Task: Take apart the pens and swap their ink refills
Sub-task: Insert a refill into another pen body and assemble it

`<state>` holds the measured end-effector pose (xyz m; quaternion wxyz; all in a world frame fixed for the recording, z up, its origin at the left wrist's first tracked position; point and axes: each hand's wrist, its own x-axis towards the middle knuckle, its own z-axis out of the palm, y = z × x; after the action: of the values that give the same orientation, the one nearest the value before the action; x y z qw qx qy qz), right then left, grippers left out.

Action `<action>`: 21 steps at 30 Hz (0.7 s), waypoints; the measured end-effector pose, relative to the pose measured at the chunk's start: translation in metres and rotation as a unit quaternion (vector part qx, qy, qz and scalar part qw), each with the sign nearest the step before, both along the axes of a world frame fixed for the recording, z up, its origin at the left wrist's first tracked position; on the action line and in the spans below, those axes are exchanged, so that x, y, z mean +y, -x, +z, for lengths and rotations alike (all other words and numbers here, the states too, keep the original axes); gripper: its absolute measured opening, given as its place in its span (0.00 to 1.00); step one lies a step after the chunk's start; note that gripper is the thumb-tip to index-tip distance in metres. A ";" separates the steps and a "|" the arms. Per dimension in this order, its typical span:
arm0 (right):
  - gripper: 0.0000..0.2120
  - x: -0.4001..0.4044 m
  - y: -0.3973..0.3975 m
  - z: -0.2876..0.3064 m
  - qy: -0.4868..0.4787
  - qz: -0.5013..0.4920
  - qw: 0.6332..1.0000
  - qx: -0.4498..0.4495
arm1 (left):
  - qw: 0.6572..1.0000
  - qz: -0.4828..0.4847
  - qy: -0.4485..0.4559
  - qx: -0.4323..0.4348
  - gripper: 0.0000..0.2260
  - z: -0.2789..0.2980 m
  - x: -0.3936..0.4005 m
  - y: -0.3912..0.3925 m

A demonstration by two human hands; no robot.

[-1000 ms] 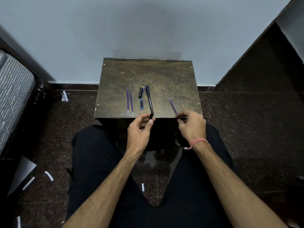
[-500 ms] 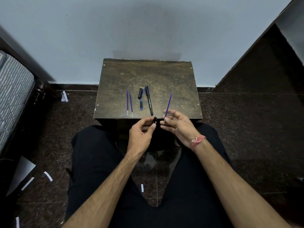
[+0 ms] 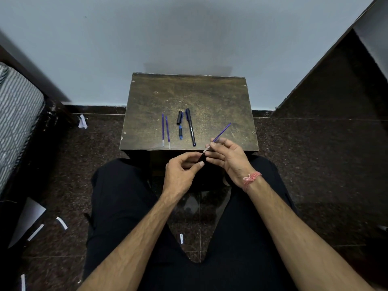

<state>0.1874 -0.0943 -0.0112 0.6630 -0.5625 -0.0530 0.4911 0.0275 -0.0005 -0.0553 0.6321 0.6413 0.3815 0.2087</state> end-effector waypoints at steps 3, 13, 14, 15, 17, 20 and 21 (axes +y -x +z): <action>0.07 0.000 -0.001 -0.003 -0.002 -0.011 0.999 -0.030 | 1.000 0.002 -0.003 -0.010 0.14 0.000 0.000 -0.001; 0.06 0.001 0.007 -0.007 0.043 0.074 0.985 -0.147 | 1.000 -0.002 -0.009 -0.003 0.13 0.001 0.000 0.001; 0.07 0.001 0.007 -0.007 0.048 0.077 0.983 -0.158 | 1.000 -0.004 -0.011 0.000 0.13 0.001 0.000 0.001; 0.07 0.001 0.007 -0.007 0.052 0.079 0.982 -0.166 | 1.000 -0.006 -0.012 0.003 0.13 0.001 0.000 0.001; 0.08 0.000 0.006 -0.007 0.056 0.080 0.980 -0.172 | 1.000 -0.007 -0.013 0.008 0.12 0.000 0.000 0.001; 0.09 -0.002 0.005 -0.009 0.058 0.093 0.979 -0.175 | 1.000 -0.008 -0.012 0.007 0.12 0.001 0.000 0.001; 0.09 -0.002 0.004 -0.010 0.058 0.099 0.978 -0.176 | 1.000 -0.007 -0.012 0.004 0.13 0.002 0.000 0.001</action>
<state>0.1831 -0.0965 -0.0210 0.5574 -0.6694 -0.1957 0.4503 0.0264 -0.0004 -0.0537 0.6245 0.6525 0.3764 0.2063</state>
